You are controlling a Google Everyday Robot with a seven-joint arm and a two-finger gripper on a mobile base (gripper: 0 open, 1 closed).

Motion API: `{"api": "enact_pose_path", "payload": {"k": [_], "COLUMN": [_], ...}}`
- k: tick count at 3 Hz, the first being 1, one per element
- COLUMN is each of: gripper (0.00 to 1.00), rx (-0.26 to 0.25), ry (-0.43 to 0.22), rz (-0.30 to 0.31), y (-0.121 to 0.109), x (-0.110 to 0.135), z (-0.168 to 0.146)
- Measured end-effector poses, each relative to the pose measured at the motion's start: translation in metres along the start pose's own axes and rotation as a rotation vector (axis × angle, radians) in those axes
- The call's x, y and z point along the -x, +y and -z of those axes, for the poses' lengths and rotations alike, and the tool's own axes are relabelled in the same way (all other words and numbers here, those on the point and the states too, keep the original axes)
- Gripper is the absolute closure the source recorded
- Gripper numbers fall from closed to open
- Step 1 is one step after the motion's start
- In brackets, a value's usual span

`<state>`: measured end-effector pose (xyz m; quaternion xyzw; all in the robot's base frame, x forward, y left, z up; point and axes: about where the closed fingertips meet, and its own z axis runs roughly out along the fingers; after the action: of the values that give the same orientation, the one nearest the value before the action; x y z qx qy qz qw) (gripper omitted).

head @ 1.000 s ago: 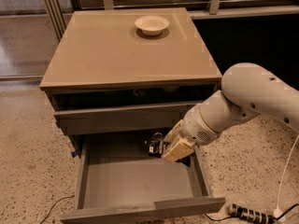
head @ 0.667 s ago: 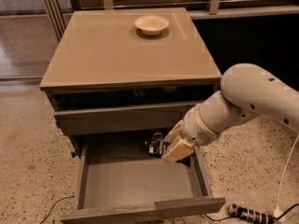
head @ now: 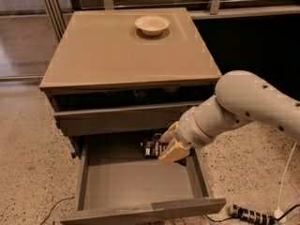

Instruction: Place rxbar chocolate into middle drawer

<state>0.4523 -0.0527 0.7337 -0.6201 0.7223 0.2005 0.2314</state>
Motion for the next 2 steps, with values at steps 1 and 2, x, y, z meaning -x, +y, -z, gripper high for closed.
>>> {"api": "enact_pose_path", "payload": {"k": [1,2], "gripper": [1.00,1.00], "rx": [-0.035,-0.044], "ry": [-0.045,-0.058], "rz": [0.104,0.151], "y": [-0.019,-0.030], "x": [0.010,0.014], "z": [-0.022,-0.036]}}
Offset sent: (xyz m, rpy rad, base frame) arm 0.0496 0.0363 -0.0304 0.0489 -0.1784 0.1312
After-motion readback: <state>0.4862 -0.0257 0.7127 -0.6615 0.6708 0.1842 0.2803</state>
